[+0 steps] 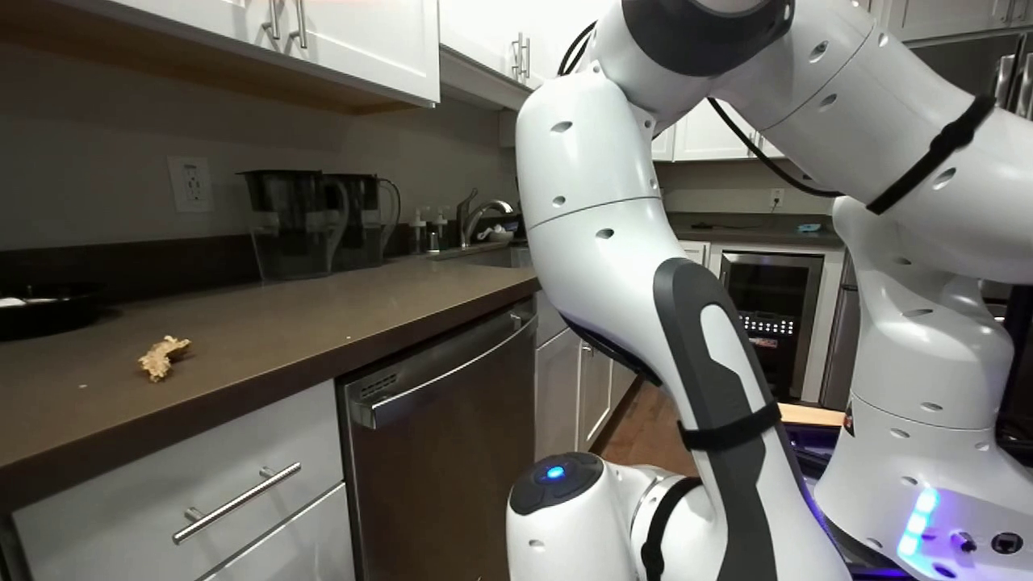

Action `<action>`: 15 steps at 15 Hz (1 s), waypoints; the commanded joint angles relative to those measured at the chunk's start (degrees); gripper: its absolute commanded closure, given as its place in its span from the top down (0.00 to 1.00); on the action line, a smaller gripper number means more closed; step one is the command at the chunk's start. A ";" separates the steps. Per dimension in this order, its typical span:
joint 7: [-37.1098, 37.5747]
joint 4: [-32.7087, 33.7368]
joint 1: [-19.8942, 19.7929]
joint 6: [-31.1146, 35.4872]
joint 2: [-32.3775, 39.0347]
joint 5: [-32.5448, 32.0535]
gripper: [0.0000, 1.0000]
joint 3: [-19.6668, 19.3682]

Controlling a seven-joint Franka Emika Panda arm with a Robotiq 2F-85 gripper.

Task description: Open the white bin

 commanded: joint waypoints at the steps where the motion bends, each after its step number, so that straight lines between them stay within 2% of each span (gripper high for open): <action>1: 1.72 1.37 2.42 1.49 2.38 -1.80 0.05 -1.49; 7: 1.38 4.93 3.29 -1.95 5.56 -1.94 0.06 -1.64; 15: 1.46 7.71 2.40 -12.70 4.51 -1.32 0.05 0.06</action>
